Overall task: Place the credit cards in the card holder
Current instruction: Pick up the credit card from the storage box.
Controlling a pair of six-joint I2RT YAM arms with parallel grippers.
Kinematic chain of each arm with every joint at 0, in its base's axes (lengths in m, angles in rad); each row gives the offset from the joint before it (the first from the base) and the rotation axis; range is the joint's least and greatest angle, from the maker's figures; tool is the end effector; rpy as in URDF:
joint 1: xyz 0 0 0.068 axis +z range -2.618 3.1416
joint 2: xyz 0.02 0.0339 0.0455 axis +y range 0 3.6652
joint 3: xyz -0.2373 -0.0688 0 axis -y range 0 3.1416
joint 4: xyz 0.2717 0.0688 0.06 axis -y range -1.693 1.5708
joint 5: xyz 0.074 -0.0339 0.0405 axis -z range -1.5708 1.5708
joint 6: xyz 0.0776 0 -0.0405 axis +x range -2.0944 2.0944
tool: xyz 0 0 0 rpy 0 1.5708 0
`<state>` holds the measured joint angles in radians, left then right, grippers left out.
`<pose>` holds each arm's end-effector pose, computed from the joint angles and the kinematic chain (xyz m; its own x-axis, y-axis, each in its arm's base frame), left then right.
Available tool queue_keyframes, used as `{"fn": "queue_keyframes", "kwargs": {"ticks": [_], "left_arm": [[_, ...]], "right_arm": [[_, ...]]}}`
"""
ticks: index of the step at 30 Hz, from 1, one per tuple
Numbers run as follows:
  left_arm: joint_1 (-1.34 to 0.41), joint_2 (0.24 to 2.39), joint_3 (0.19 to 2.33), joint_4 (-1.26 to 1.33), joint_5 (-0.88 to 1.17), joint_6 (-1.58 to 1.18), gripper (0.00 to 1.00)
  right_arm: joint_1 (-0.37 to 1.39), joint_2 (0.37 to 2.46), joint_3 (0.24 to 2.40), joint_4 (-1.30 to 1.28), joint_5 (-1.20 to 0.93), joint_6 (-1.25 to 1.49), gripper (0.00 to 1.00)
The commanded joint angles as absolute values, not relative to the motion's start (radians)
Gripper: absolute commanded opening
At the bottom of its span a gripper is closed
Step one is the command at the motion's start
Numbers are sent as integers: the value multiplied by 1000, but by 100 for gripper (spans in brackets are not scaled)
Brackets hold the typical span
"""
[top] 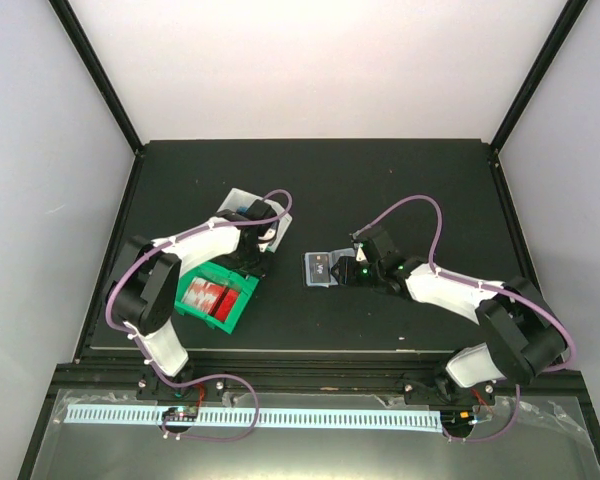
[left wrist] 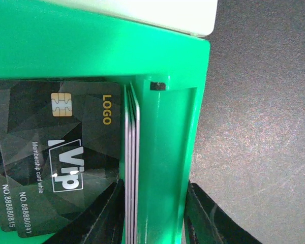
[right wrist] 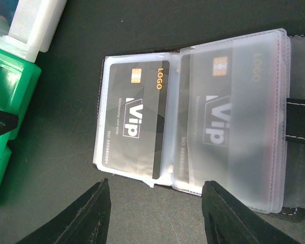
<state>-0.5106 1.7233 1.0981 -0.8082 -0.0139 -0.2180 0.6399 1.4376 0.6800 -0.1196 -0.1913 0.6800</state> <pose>0.2904 -0.1614 0.0875 -0.9491 0.2838 -0.1367 0.2886 0.9573 -0.0162 0.2504 0.2048 0.0901 -0.9095 0.0925 -0.4052 -0.1438 0.8446 0.5157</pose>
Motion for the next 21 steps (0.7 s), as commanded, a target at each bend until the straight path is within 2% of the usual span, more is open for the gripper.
{"fn": "queue_keyframes", "kwargs": {"ticks": [1,21], "left_arm": [[-513,1681,1144,-825,11,-201,32],[-514,1623,1117,-836,15,-201,33]], "right_arm": [[647,1443,696,-110,-170,681,51],[646,1450,687,-100,-174,685,51]]}}
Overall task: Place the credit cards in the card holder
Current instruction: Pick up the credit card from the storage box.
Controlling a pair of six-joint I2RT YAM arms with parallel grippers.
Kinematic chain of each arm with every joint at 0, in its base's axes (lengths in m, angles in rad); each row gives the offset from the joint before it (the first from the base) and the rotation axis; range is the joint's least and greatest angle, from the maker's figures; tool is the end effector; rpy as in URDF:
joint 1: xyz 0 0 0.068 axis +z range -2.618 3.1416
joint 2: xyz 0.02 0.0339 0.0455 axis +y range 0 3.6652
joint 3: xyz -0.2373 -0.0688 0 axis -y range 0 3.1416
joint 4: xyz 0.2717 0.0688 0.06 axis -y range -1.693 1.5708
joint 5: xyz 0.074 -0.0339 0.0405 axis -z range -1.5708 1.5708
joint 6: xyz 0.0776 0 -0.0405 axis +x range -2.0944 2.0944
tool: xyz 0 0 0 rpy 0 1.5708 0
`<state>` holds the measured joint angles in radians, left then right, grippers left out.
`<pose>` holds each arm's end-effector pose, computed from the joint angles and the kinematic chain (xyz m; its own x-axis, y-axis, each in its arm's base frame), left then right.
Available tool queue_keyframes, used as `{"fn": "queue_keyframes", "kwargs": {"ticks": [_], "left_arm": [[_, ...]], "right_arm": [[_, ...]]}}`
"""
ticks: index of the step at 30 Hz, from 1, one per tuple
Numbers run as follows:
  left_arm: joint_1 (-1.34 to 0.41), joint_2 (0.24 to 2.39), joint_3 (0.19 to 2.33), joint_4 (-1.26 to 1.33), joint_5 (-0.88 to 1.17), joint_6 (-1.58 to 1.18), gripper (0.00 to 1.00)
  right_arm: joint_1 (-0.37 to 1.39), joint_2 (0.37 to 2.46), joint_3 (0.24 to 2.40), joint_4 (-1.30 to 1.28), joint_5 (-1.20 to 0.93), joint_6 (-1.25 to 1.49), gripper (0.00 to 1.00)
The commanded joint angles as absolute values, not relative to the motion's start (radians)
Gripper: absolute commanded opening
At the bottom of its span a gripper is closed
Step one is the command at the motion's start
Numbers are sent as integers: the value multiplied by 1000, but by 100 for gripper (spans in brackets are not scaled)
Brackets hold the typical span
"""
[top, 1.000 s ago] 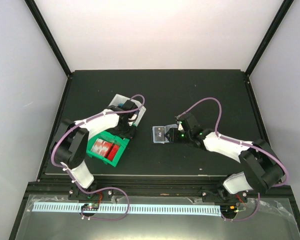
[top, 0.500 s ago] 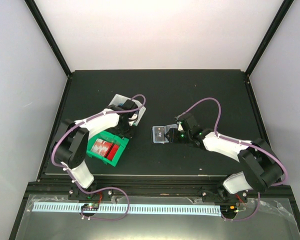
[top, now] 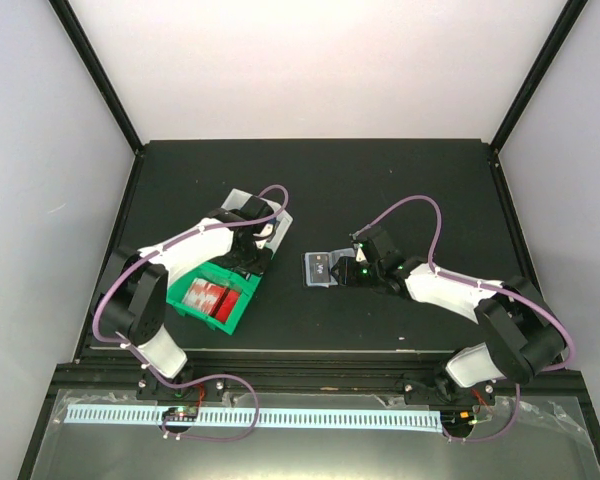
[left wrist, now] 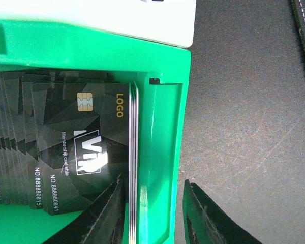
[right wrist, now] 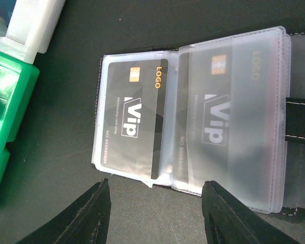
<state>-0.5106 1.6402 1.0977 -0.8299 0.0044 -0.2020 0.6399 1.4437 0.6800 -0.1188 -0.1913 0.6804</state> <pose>0.2877 -0.1616 0.1127 -0.9361 0.2944 -0.1922 0.3079 0.9504 -0.0438 0.2503 0.2047 0.0883 -0.9113 0.0916 -0.4014 -0.1412 0.8462 0.5138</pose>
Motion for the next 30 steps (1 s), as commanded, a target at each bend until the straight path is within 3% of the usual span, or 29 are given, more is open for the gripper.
{"fn": "queue_keyframes", "kwargs": {"ticks": [1,7,12,15,24,30], "left_arm": [[-513,1625,1118,-836,16,-201,32],[-513,1618,1118,-840,23,-200,23],[-514,1642,1119,-833,12,-199,43],[-513,1682,1126,-829,14,-199,46],[-517,1670,1122,-831,26,-194,33],[-520,1635,1124,-844,34,-200,34]], "right_arm": [[646,1450,687,-100,-173,685,51],[646,1450,686,-98,-173,685,51],[646,1452,684,-95,-175,687,51],[646,1449,683,-98,-172,687,51],[647,1451,681,-98,-172,689,51],[648,1453,682,-96,-173,689,51]]}}
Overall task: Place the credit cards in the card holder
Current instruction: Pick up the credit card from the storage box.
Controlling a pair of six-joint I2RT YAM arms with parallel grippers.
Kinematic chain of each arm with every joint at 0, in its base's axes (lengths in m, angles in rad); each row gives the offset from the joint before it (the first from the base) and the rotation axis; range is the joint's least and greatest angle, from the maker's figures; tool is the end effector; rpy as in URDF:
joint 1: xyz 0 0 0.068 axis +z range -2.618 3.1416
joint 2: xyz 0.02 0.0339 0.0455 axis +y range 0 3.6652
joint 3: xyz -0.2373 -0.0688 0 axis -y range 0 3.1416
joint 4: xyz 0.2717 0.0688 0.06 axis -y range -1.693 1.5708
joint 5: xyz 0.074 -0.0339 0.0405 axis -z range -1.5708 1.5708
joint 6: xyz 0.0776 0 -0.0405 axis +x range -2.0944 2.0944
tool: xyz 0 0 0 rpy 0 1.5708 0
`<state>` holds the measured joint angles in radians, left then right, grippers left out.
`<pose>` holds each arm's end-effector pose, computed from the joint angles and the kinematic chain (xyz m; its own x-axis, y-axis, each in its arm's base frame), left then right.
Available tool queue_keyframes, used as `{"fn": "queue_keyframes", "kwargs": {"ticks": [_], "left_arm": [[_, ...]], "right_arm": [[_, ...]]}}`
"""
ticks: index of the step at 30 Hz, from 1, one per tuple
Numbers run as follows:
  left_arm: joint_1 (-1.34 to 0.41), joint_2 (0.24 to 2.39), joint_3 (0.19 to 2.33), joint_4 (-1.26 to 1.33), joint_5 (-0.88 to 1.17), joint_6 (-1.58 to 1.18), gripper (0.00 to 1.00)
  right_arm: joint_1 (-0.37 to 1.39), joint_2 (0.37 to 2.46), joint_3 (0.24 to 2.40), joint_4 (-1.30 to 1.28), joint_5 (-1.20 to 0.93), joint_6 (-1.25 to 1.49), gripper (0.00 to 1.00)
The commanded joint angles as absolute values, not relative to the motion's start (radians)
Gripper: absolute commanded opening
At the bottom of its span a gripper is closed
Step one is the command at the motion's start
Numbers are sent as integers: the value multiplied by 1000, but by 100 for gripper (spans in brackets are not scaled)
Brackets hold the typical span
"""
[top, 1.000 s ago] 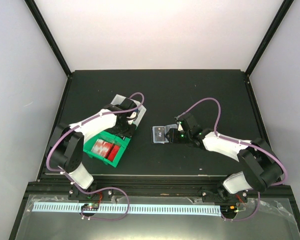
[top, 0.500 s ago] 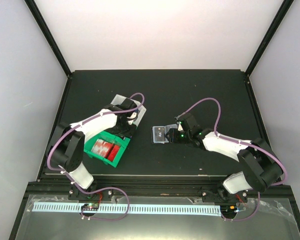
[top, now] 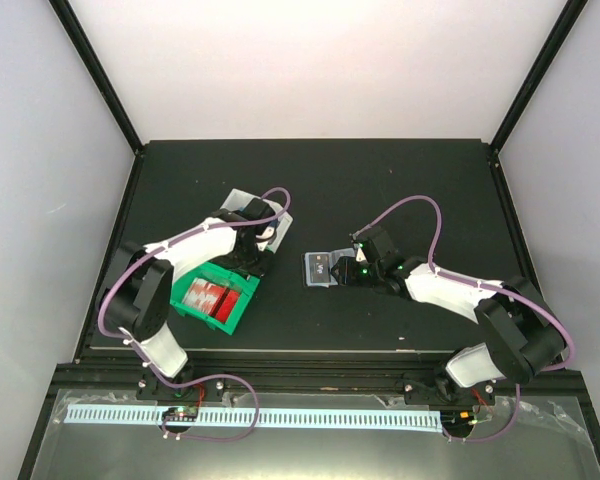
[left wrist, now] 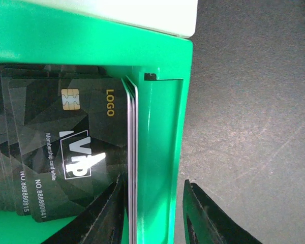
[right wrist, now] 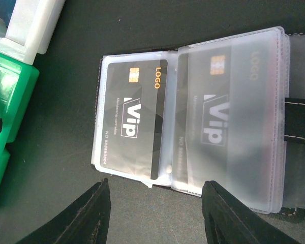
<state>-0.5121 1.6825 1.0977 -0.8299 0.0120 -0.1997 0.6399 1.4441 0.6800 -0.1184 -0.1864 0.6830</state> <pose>0.2869 -0.1624 0.0996 -0.9415 0.3017 -0.1500 0.3110 0.9495 -0.0425 0.2506 0.2045 0.0882 -0.9105 0.0954 -0.4024 -0.1374 0.8480 0.5119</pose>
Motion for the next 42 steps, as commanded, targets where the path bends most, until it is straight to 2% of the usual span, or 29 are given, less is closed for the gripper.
{"fn": "queue_keyframes", "kwargs": {"ticks": [1,5,11,18,28,42], "left_arm": [[-520,1632,1123,-845,35,-201,34],[-520,1613,1121,-849,35,-201,32],[-521,1607,1122,-852,37,-198,21],[-521,1608,1126,-855,32,-198,13],[-521,1587,1127,-870,21,-199,8],[-521,1556,1121,-885,19,-202,7]], "right_arm": [[648,1453,682,-96,-173,689,51],[648,1453,683,-96,-173,689,51],[648,1457,684,-95,-175,689,51],[648,1457,687,-98,-175,686,51],[648,1460,689,-95,-176,687,51],[649,1468,687,-90,-178,690,51]]}}
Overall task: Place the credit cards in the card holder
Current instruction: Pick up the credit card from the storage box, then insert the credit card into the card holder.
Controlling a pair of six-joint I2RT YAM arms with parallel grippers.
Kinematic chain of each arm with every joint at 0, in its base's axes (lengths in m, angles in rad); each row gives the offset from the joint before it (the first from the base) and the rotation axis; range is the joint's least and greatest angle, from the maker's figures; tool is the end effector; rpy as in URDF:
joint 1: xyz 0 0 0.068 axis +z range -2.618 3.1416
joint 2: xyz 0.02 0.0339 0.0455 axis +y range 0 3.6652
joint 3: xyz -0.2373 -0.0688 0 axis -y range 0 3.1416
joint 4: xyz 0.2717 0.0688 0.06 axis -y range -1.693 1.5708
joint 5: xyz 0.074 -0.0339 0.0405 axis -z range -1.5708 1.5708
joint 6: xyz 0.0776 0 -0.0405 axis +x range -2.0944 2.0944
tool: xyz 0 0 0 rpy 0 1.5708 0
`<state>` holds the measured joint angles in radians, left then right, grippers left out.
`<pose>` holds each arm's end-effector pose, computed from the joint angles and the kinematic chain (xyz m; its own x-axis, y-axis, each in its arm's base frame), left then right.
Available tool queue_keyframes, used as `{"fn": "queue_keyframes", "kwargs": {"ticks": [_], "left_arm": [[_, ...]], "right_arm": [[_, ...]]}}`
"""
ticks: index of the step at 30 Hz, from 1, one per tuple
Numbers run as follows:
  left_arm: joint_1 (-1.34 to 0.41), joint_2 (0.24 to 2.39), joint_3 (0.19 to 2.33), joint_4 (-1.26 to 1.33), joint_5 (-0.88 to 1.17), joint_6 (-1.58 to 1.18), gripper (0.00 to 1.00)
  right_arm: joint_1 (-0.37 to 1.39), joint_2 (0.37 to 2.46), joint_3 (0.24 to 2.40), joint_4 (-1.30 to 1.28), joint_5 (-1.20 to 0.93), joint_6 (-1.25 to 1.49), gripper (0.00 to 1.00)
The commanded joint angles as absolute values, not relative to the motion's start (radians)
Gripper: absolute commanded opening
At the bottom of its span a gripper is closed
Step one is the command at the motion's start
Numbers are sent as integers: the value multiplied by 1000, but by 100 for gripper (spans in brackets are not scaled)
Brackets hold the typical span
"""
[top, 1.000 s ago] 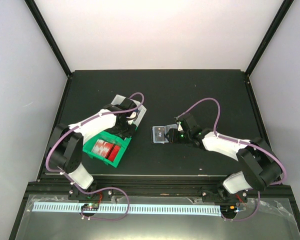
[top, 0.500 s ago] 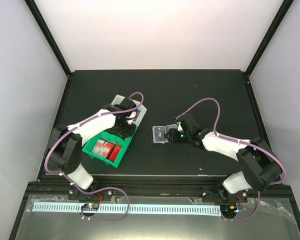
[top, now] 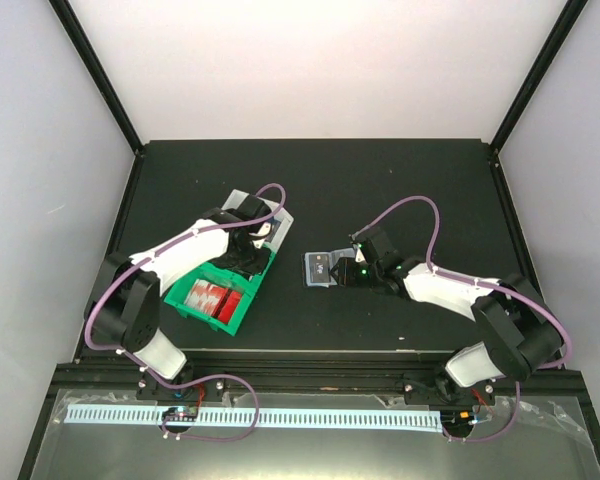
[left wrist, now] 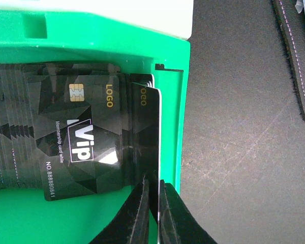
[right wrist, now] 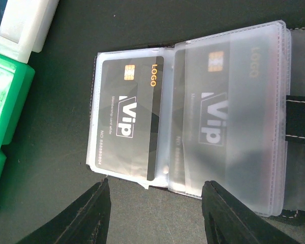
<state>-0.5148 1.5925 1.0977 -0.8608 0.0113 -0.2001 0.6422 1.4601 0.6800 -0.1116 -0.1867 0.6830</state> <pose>0.2826 -0.1608 0.1264 -0.9316 0.2986 -0.2071 0.3155 0.9474 -0.0533 0.2504 0.2053 0.0840 -0.9137 0.0910 -0.3960 -0.1357 0.8503 0.5084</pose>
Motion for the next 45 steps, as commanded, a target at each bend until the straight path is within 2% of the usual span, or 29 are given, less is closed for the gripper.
{"fn": "queue_keyframes", "kwargs": {"ticks": [1,4,14,17,24,32,38,45], "left_arm": [[-522,1553,1121,-885,18,-202,6],[-521,1545,1123,-889,10,-204,2],[-522,1401,1125,-883,-206,-285,2],[-521,1331,1113,-837,-135,-270,2],[-526,1287,1055,-704,225,-229,2],[-526,1378,1038,-711,205,-245,2],[-554,1385,952,-502,352,-380,2],[-653,1396,806,-78,307,-698,2]], "right_arm": [[648,1468,687,-90,-177,690,51],[650,1468,687,-90,-178,692,51],[649,1407,690,-110,-151,692,51],[649,1377,691,-132,-110,689,51],[648,1290,667,-180,-2,694,52],[649,1256,636,-195,31,701,52],[644,1272,616,-191,60,681,54],[634,1447,749,-338,103,526,55]]}}
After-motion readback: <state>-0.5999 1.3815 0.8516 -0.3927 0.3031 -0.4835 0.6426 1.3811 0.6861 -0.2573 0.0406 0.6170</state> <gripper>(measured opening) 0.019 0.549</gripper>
